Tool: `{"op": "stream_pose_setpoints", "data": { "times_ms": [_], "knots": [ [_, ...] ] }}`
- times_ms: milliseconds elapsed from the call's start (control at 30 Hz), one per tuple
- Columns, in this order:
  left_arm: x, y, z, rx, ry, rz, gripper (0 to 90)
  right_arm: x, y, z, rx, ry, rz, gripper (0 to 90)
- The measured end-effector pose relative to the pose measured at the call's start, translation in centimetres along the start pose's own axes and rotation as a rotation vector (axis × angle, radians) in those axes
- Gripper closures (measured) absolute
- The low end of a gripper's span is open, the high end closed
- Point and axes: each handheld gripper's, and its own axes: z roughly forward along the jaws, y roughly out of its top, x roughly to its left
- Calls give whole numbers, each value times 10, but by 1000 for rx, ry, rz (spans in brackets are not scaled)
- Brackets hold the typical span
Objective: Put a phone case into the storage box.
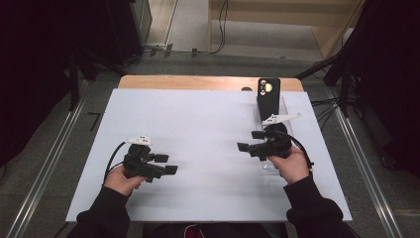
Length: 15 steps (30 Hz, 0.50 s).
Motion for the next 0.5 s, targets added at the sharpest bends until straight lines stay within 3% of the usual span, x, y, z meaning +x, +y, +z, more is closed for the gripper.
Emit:
{"op": "stream_pose_setpoints", "data": {
  "times_ms": [367,500],
  "knots": [
    [-2,-1,-1,-8,6,6,300,11,-33,-1,17,74,-89,223],
    [-3,-1,-2,-14,2,12,300,10,-46,-3,29,87,-94,223]
  ]
}}
